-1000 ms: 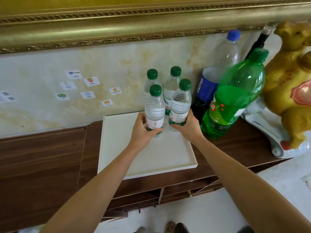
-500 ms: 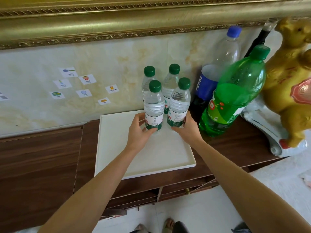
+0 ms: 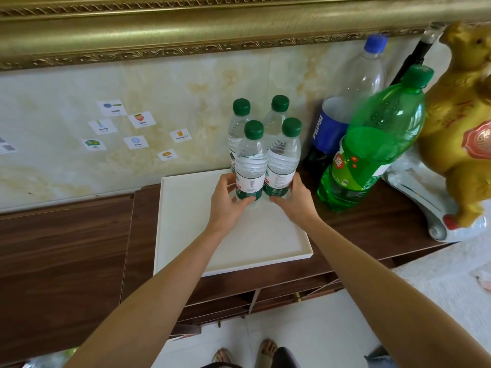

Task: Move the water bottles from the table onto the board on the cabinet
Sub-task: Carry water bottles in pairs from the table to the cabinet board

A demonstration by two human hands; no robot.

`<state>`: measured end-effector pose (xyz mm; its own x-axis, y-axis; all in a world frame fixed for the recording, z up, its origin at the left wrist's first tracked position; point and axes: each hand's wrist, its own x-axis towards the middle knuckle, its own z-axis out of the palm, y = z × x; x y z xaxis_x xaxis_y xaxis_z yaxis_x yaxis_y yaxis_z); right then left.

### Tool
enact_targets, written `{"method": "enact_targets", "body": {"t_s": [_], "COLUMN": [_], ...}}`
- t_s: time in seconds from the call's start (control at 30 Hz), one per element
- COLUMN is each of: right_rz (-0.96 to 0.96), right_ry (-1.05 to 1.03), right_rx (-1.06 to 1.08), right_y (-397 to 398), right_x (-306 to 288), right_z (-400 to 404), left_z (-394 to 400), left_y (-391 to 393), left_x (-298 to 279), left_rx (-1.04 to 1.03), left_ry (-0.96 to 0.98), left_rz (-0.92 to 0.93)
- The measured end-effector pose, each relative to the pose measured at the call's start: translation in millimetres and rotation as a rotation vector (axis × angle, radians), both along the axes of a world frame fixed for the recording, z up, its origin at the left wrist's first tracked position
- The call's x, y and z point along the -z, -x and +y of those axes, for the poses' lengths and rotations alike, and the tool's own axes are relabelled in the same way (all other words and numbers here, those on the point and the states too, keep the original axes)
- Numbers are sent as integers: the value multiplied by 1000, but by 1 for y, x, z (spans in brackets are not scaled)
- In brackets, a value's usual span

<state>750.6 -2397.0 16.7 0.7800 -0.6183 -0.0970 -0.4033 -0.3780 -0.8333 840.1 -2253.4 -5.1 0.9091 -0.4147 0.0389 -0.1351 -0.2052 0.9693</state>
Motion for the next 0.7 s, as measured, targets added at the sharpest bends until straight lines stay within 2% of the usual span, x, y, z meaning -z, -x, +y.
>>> {"method": "enact_targets", "body": {"t_s": [0.7], "right_rz": [41], "right_ry": [4], "right_rx": [65], "right_y": [0], "right_x": [0], "right_z": [4], "left_z": [4], "left_y": [-3], "left_x": [4], "left_rx": [65], "left_ry": [-52], "left_rz": [-20]}}
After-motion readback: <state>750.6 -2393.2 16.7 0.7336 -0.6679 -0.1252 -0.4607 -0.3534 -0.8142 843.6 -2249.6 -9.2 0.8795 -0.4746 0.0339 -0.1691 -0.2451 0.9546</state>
